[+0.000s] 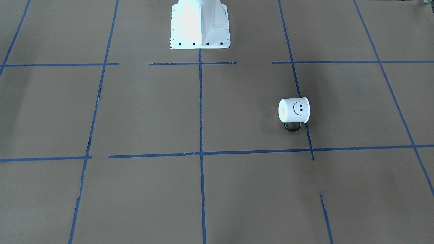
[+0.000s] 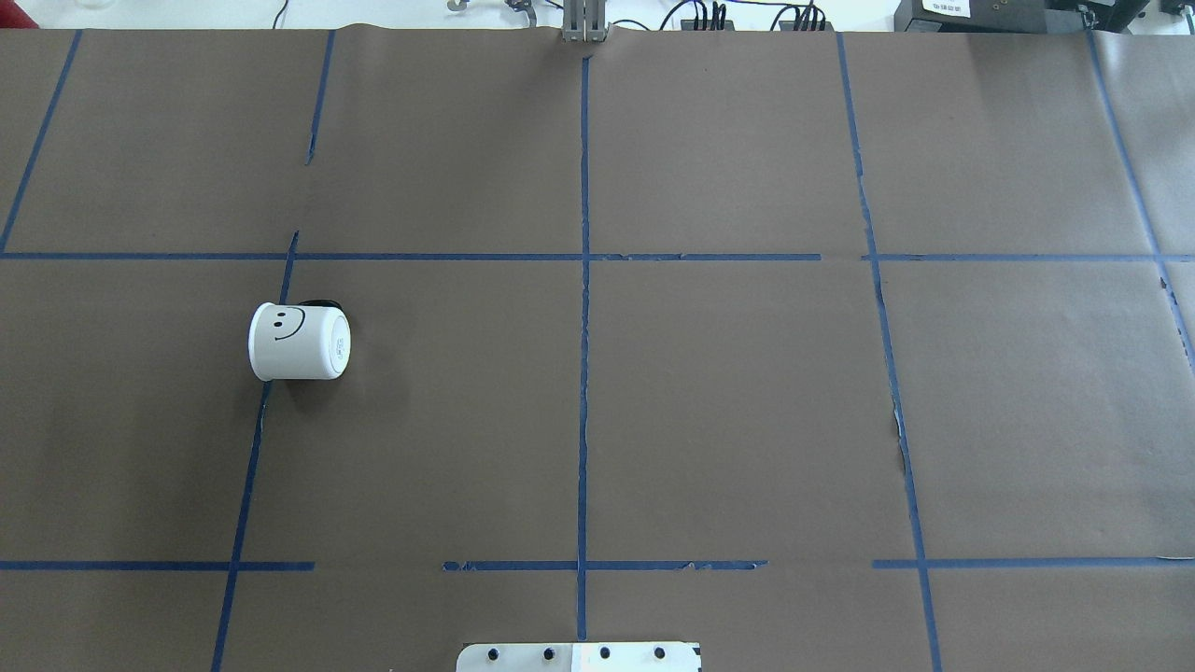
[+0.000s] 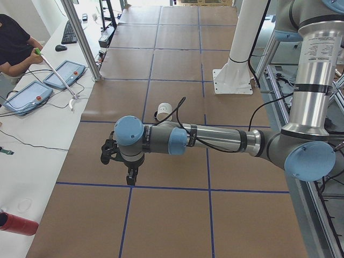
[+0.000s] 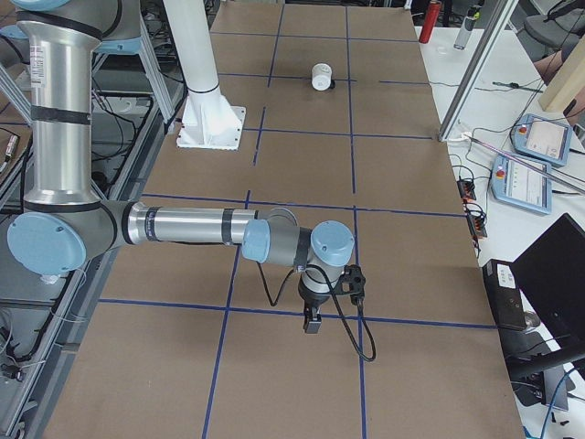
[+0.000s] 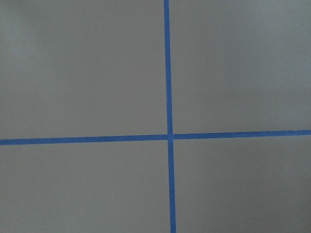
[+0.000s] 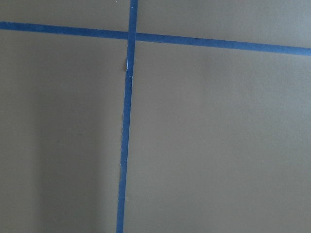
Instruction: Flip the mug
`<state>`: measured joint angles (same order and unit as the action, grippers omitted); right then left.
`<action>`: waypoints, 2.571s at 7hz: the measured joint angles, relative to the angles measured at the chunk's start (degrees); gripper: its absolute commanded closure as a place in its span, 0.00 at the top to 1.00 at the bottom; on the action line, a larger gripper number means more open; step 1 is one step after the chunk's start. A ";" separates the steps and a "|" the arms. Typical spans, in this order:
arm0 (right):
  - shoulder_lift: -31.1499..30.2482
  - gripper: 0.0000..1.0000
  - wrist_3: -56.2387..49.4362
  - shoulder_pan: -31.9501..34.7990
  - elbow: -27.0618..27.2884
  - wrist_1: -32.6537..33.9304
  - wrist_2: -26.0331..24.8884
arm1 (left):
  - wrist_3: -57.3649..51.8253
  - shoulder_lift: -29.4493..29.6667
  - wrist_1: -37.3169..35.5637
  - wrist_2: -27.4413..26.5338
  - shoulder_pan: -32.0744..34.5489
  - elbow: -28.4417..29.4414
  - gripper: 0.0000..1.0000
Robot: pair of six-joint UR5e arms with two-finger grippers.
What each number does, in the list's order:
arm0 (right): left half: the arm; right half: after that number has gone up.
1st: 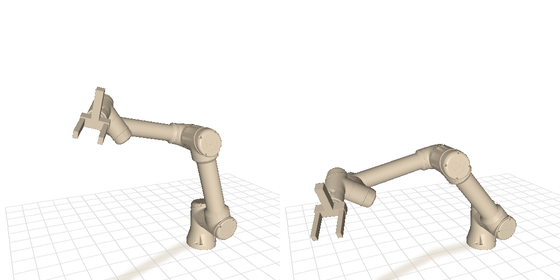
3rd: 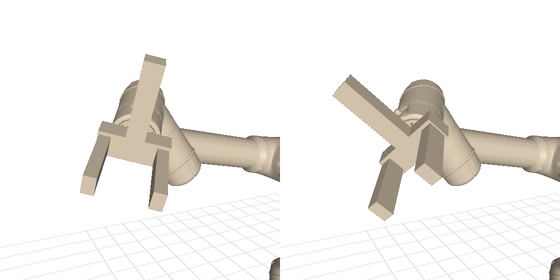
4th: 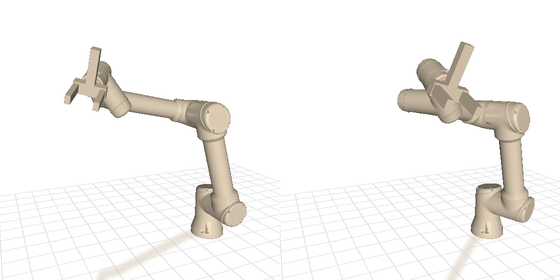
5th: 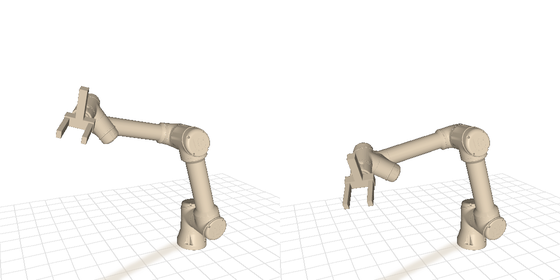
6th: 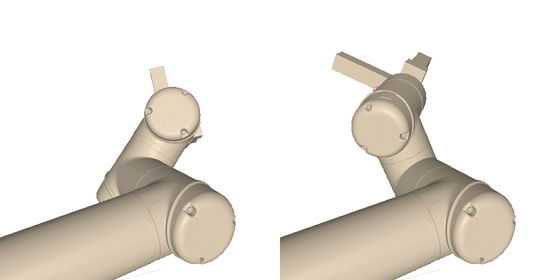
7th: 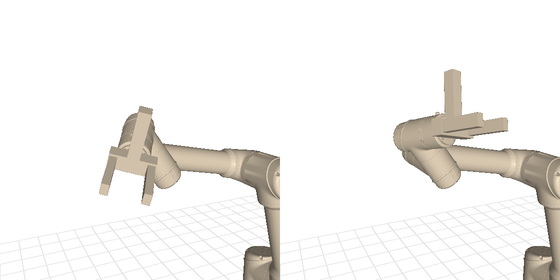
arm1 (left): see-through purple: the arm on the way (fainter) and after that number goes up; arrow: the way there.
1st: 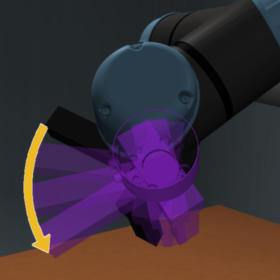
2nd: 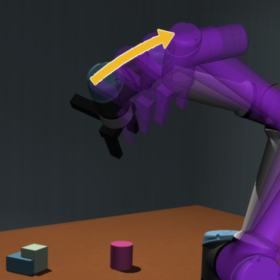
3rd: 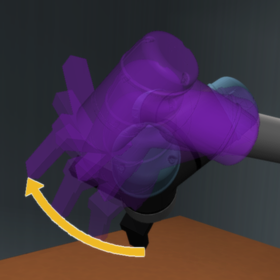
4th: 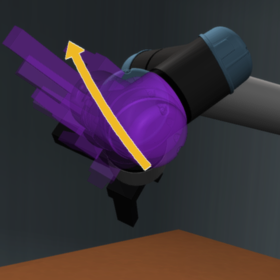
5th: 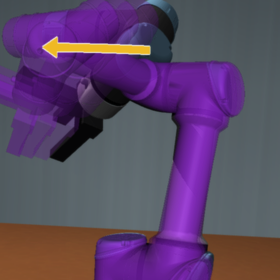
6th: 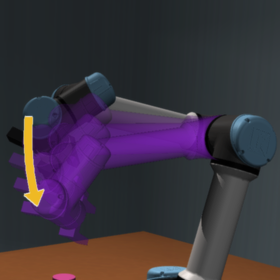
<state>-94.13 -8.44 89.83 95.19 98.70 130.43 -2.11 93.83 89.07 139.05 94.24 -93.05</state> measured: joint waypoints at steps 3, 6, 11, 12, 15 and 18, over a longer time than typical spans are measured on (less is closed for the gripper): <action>0.00 1.00 0.00 0.00 -0.02 0.00 0.00 | 3.93 0.35 4.37 -0.45 -8.55 -2.88 1.00; 0.00 1.00 0.00 0.00 -0.02 0.00 0.00 | 12.01 -3.09 16.63 4.24 -11.55 -4.77 1.00; 0.00 1.00 0.00 0.00 0.00 0.00 0.00 | 52.08 -4.12 52.41 6.09 -22.13 1.83 1.00; 0.00 1.00 0.00 0.00 -0.01 0.00 0.00 | 60.15 -3.89 60.83 5.12 -24.27 4.13 1.00; 0.00 1.00 0.00 0.00 -0.02 0.00 0.00 | 82.45 -3.42 78.52 -4.17 -31.67 7.33 1.00; -0.03 1.00 0.00 0.00 -0.03 0.00 0.00 | 103.70 -2.49 92.26 -15.42 -38.79 9.34 1.00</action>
<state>-94.17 -8.44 89.82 95.16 98.70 130.43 101.58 91.34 181.33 123.63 55.44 -83.71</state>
